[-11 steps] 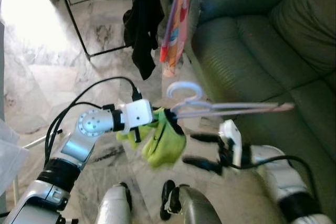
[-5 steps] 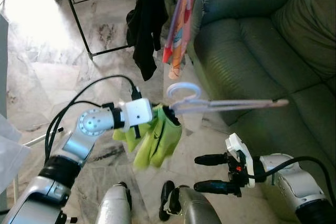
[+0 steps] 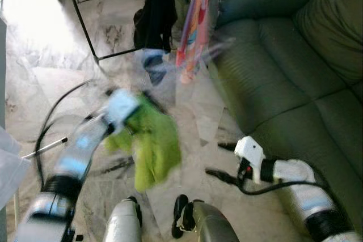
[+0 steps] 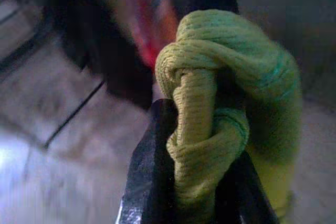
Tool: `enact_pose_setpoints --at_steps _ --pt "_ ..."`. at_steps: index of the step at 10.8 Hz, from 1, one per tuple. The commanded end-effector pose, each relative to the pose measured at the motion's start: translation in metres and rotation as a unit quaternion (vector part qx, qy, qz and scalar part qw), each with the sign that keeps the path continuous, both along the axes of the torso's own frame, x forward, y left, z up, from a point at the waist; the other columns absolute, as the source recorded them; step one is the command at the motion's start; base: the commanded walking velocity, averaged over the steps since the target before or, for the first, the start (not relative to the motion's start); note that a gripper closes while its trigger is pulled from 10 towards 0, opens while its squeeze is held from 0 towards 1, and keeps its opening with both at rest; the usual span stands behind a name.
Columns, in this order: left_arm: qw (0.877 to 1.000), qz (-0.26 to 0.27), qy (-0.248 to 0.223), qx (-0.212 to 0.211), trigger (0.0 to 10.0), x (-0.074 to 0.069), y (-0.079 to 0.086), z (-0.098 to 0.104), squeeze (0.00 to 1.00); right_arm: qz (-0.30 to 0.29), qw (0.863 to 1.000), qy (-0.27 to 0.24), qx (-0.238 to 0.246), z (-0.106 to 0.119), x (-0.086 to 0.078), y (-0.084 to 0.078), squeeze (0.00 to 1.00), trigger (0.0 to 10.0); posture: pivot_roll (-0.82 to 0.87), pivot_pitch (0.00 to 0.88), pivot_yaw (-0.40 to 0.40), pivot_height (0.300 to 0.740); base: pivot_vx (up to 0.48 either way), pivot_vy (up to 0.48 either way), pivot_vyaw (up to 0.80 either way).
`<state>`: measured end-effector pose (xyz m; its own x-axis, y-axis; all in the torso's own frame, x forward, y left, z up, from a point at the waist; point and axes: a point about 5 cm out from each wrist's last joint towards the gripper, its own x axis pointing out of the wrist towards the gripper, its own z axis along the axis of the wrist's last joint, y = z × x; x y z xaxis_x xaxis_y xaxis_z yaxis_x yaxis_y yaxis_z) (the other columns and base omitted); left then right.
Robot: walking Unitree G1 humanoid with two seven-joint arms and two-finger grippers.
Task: Hang hanger
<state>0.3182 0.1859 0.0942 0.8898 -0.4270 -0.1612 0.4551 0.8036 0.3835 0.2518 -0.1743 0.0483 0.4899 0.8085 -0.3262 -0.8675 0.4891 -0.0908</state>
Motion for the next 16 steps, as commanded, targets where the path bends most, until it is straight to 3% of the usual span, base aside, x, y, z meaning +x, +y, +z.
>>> enact_pose_setpoints --at_steps 1,3,4,5,6,7,8,9,10,11,12,13,14,15,16 --pt "0.999 0.038 0.003 -0.016 3.0 -0.005 0.007 -0.008 0.0 -0.021 0.999 -0.028 0.001 0.002 -0.001 -0.002 0.0 10.0 0.06 0.215 -0.109 0.74 0.0 0.0 0.0" --pt "0.997 0.075 0.013 -0.01 10.0 -0.011 0.017 -0.015 0.0 -0.093 0.992 -0.086 -0.017 -0.007 0.004 0.002 0.0 10.0 0.06 0.218 -0.105 0.74 0.0 0.0 0.0" --pt "0.989 0.141 0.009 -0.031 10.0 -0.009 0.026 -0.014 0.0 -0.158 0.981 -0.111 -0.018 -0.006 0.011 -0.001 0.0 10.0 0.06 0.21 -0.103 0.74 0.0 0.0 0.0" --pt "0.957 0.269 0.005 -0.109 10.0 -0.003 0.04 -0.013 0.0 -0.234 0.964 -0.123 0.0 -0.002 0.021 -0.003 0.0 10.0 0.06 0.2 -0.105 0.74 0.0 0.0 0.0" --pt "0.936 0.321 0.011 -0.147 10.0 0.0 0.046 -0.014 0.0 -0.262 0.957 -0.121 0.014 0.0 0.026 -0.002 0.0 10.0 0.06 0.197 -0.105 0.74 0.0 0.0 0.0" --pt "0.945 0.293 0.004 -0.144 10.0 0.021 0.037 0.002 0.0 -0.257 0.958 -0.127 0.026 0.001 0.028 0.006 0.0 10.0 0.06 0.191 -0.099 0.74 0.0 0.0 0.0" --pt "0.969 0.212 0.005 -0.128 10.0 0.03 0.024 0.013 0.0 -0.254 0.957 -0.135 0.028 0.001 0.029 0.009 0.0 10.0 0.06 0.187 -0.092 0.74 0.0 0.0 0.0" --pt "0.992 -0.006 0.097 0.076 10.0 0.026 0.01 0.001 0.0 -0.266 0.952 -0.145 0.048 0.006 0.031 0.01 0.0 10.0 0.05 0.188 -0.078 0.74 0.0 0.0 0.0" --pt "0.98 0.004 0.117 0.158 10.0 0.029 0.038 0.005 0.0 -0.272 0.949 -0.149 0.059 0.009 0.031 0.009 0.0 10.0 0.05 0.191 -0.067 0.74 0.0 0.0 0.0" --pt "0.951 -0.033 0.142 0.273 10.0 0.027 0.057 0.007 0.0 -0.261 0.952 -0.147 0.068 0.01 0.028 0.01 0.0 10.0 0.04 0.193 -0.063 0.74 0.0 0.0 0.0" --pt "0.901 -0.084 0.177 0.387 10.0 0.022 0.073 0.009 0.0 -0.238 0.958 -0.142 0.078 0.01 0.024 0.015 0.0 10.0 0.04 0.195 -0.061 0.74 0.0 0.0 0.0" --pt "0.888 -0.056 0.142 0.434 10.0 0.032 0.08 0.025 0.0 -0.214 0.963 -0.146 0.076 0.01 0.022 0.023 0.0 10.0 0.04 0.196 -0.059 0.74 0.0 0.0 0.0" --pt "0.903 -0.012 0.085 0.422 10.0 0.046 0.076 0.044 0.0 -0.199 0.966 -0.146 0.079 0.01 0.021 0.029 0.0 10.0 0.04 0.196 -0.06 0.74 0.0 0.0 0.0" --pt "0.923 0.014 0.056 0.381 10.0 0.053 0.071 0.054 0.0 -0.195 0.966 -0.147 0.08 0.011 0.022 0.03 0.0 10.0 0.05 0.195 -0.063 0.74 0.0 0.0 0.0" --pt "0.935 0.02 0.02 0.354 10.0 0.057 0.065 0.063 0.0 -0.194 0.966 -0.148 0.082 0.013 0.023 0.029 0.0 10.0 0.05 0.196 -0.067 0.74 0.0 0.0 0.0"
